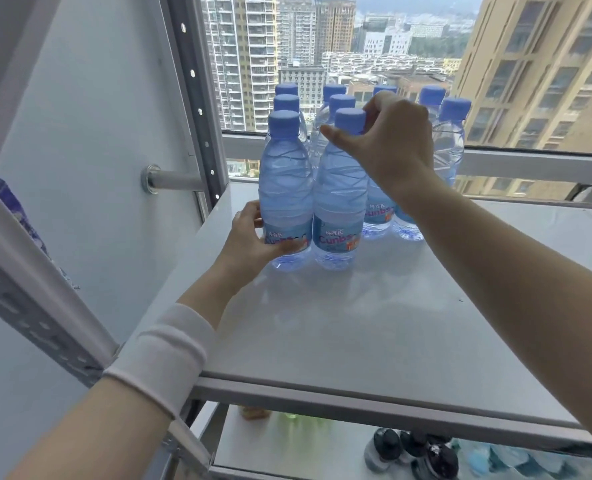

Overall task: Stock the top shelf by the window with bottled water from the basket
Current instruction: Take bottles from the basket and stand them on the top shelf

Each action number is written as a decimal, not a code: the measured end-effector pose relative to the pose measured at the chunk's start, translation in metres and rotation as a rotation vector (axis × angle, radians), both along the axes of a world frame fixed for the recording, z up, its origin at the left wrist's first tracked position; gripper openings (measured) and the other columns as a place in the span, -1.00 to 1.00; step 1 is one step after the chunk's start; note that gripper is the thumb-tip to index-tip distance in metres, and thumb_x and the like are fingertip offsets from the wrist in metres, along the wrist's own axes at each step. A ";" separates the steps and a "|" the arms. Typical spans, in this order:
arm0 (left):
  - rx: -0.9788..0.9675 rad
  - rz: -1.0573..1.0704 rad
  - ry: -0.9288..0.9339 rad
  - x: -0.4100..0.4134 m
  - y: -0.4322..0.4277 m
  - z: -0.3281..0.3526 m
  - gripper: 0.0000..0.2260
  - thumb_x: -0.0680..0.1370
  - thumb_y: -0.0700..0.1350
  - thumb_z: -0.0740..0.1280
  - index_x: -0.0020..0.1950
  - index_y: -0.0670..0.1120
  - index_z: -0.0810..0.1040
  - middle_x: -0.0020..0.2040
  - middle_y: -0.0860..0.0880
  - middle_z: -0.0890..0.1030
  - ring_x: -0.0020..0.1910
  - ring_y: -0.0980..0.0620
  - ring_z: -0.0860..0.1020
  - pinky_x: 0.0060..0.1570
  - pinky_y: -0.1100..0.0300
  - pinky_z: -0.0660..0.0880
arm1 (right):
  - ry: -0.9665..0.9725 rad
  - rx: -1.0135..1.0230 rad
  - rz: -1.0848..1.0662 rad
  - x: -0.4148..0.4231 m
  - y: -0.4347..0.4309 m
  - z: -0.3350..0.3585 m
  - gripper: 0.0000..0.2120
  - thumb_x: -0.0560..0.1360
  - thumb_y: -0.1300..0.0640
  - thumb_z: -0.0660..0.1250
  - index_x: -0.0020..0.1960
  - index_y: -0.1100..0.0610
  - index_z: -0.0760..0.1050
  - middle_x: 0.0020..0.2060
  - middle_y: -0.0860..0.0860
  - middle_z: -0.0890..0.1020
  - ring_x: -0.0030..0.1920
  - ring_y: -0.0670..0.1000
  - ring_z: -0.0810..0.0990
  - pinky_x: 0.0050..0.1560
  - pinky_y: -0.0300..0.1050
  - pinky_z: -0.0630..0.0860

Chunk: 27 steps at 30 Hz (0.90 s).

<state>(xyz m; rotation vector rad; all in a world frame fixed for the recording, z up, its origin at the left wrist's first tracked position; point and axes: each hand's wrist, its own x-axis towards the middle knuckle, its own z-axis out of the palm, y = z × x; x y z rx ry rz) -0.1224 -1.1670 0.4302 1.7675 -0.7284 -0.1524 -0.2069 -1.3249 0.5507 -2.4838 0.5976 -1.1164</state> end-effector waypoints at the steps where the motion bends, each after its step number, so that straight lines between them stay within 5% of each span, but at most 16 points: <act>1: 0.013 0.003 -0.009 0.001 0.000 -0.001 -0.35 0.28 -0.04 0.55 0.29 -0.07 0.35 0.25 -0.09 0.45 0.16 0.05 0.46 0.04 0.30 0.44 | -0.006 -0.003 -0.005 0.000 0.001 -0.001 -0.55 0.30 -0.28 0.39 -0.17 0.09 0.40 -0.29 -0.01 0.53 -0.21 0.01 0.51 -0.19 -0.15 0.36; 6: 0.057 -0.011 -0.018 -0.002 0.003 -0.002 -0.31 0.30 -0.04 0.54 0.33 -0.04 0.28 0.30 -0.05 0.38 0.18 0.09 0.40 0.06 0.28 0.48 | 0.016 0.000 0.002 -0.007 0.001 -0.002 -0.51 0.30 -0.31 0.37 -0.13 0.11 0.39 -0.28 0.01 0.51 -0.20 0.02 0.49 -0.16 -0.10 0.41; 11: 0.039 0.051 -0.035 -0.008 0.001 -0.002 -0.29 0.31 -0.04 0.53 0.35 -0.09 0.27 0.29 -0.04 0.40 0.17 0.10 0.40 0.14 0.18 0.47 | 0.131 0.037 0.106 -0.017 0.001 0.004 -0.39 0.36 -0.24 0.36 0.22 0.17 0.45 -0.09 0.03 0.58 -0.01 0.02 0.54 0.05 -0.12 0.43; 15: 0.049 0.050 -0.068 -0.008 0.002 0.001 -0.34 0.32 -0.04 0.52 0.33 -0.11 0.31 0.24 -0.01 0.44 0.14 0.09 0.42 0.06 0.24 0.44 | 0.098 0.212 0.191 -0.019 -0.001 0.006 -0.48 0.36 -0.14 0.42 0.18 0.16 0.48 -0.08 0.05 0.60 -0.09 0.05 0.59 -0.04 -0.01 0.56; 21: 0.055 0.071 -0.066 -0.004 0.002 0.004 -0.36 0.33 -0.05 0.52 0.32 -0.10 0.32 0.27 -0.02 0.46 0.10 0.12 0.41 -0.04 0.37 0.39 | 0.079 0.204 0.154 -0.014 0.005 0.006 -0.48 0.35 -0.15 0.43 0.13 0.19 0.50 -0.14 0.02 0.57 -0.13 0.06 0.58 -0.05 0.06 0.58; 27: 0.050 0.049 -0.008 -0.005 0.002 0.003 -0.33 0.34 -0.05 0.51 0.35 -0.08 0.27 0.28 -0.01 0.43 0.13 0.12 0.39 0.05 0.29 0.41 | 0.080 0.152 0.123 -0.009 0.006 0.005 -0.48 0.36 -0.17 0.41 0.13 0.19 0.50 -0.13 -0.01 0.55 -0.16 0.02 0.54 -0.17 -0.11 0.51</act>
